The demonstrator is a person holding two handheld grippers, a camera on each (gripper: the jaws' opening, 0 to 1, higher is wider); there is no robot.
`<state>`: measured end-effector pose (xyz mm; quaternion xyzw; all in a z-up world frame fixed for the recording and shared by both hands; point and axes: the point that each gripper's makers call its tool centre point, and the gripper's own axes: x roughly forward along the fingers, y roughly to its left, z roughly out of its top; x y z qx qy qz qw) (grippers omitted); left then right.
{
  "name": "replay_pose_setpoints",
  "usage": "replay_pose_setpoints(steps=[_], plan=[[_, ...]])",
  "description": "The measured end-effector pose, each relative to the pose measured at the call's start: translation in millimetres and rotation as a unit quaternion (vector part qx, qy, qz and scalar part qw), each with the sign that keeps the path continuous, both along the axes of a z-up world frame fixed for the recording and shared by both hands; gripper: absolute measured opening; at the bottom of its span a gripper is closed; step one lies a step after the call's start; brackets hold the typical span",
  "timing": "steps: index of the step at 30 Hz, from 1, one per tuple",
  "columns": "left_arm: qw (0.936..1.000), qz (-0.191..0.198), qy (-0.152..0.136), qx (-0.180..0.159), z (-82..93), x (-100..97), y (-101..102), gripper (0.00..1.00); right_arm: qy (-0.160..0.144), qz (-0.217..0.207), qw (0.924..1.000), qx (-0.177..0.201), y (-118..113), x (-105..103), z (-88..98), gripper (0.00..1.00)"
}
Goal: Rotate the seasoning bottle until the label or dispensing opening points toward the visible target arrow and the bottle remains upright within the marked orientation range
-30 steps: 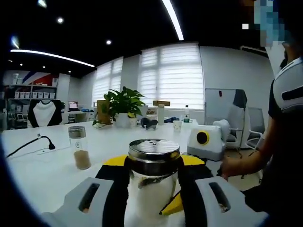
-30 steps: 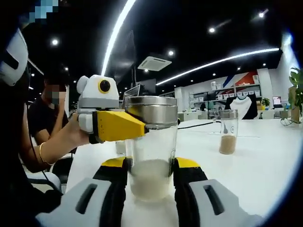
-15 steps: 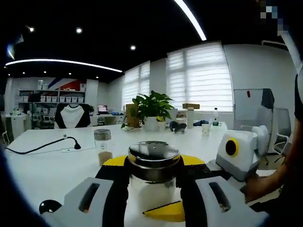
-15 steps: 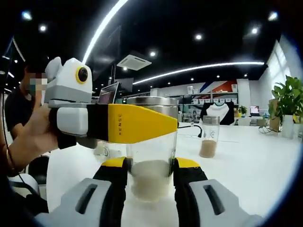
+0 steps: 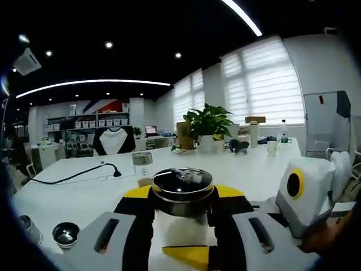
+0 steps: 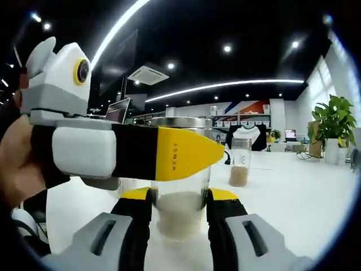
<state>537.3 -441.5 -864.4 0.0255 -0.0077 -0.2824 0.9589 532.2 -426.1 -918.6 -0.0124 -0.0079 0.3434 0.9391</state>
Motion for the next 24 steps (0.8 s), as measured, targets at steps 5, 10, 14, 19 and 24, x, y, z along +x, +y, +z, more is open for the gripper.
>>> replay_pose_setpoints(steps=[5,10,14,19,24], plan=[[0.9994,-0.016,0.014,-0.029,-0.6,1.1,6.0,0.42,-0.013,0.018,0.9997,-0.009,0.7,-2.6,0.2,0.36],[0.9988,-0.038,0.011,-0.029,-2.6,-1.0,6.4,0.42,-0.007,0.047,0.9989,-0.005,4.3,-5.0,-0.4,0.36],[0.998,-0.06,0.008,-0.021,-0.5,-1.8,7.5,0.42,0.011,0.093,0.9954,0.017,7.1,-10.5,-1.8,0.36],[0.9957,-0.092,0.004,0.004,-0.2,-4.2,4.3,0.42,0.021,0.113,0.9933,0.012,5.0,-9.0,-5.8,0.39],[0.99,-0.141,0.006,-0.006,2.9,-10.6,2.5,0.42,0.037,0.174,0.9839,0.021,9.2,-10.9,-6.4,0.41]])
